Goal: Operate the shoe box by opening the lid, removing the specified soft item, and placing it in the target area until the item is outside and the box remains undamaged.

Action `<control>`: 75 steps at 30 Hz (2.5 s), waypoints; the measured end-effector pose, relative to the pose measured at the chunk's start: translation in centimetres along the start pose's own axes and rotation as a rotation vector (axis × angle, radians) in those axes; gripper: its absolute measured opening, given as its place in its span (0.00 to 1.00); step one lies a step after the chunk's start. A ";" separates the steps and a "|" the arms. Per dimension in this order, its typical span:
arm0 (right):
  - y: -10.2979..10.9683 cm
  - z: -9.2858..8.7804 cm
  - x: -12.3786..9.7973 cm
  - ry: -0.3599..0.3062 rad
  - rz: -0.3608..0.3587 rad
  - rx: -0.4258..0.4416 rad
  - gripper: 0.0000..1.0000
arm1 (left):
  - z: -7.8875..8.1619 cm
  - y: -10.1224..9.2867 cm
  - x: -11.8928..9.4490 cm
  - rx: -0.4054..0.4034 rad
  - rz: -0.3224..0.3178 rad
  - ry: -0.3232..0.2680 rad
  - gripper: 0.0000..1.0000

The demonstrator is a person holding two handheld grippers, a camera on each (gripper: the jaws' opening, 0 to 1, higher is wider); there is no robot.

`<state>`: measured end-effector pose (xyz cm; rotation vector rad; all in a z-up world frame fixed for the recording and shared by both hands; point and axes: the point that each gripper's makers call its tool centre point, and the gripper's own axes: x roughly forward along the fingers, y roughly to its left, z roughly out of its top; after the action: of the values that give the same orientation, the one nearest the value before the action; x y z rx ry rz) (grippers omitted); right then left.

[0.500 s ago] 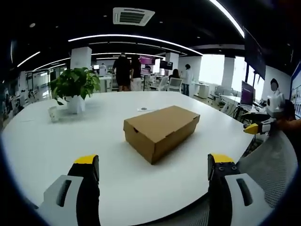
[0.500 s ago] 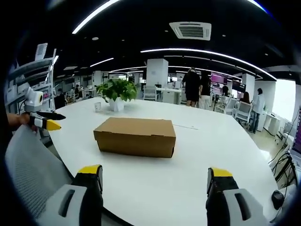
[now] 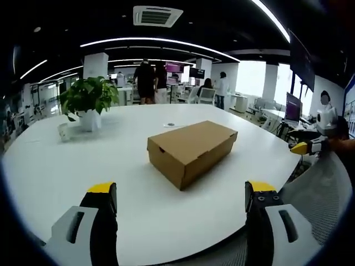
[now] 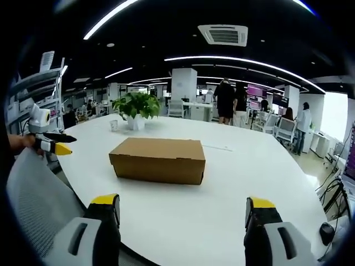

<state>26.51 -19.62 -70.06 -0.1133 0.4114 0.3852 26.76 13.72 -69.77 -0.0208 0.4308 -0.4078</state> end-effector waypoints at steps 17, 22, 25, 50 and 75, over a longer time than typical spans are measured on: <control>0.3 -0.3 0.0 0.023 0.027 0.007 0.94 | -0.2 -0.1 0.0 -0.004 -0.006 0.012 1.00; 0.2 -0.1 0.0 0.024 0.034 0.002 0.94 | -0.1 -0.1 0.0 -0.012 -0.005 0.011 1.00; 0.1 0.0 0.1 0.027 0.036 0.000 0.94 | -0.1 0.0 0.0 -0.017 -0.004 0.011 1.00; 0.0 0.1 0.5 0.048 0.078 -0.008 0.94 | 0.1 0.0 0.7 0.016 -0.018 0.059 1.00; 0.0 1.0 2.1 0.045 0.128 -0.046 0.99 | 2.4 -0.6 2.9 0.026 -0.045 0.063 1.00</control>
<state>28.68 -18.71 -70.00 -0.1411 0.4555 0.5194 29.94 11.92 -68.66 0.0074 0.4876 -0.4595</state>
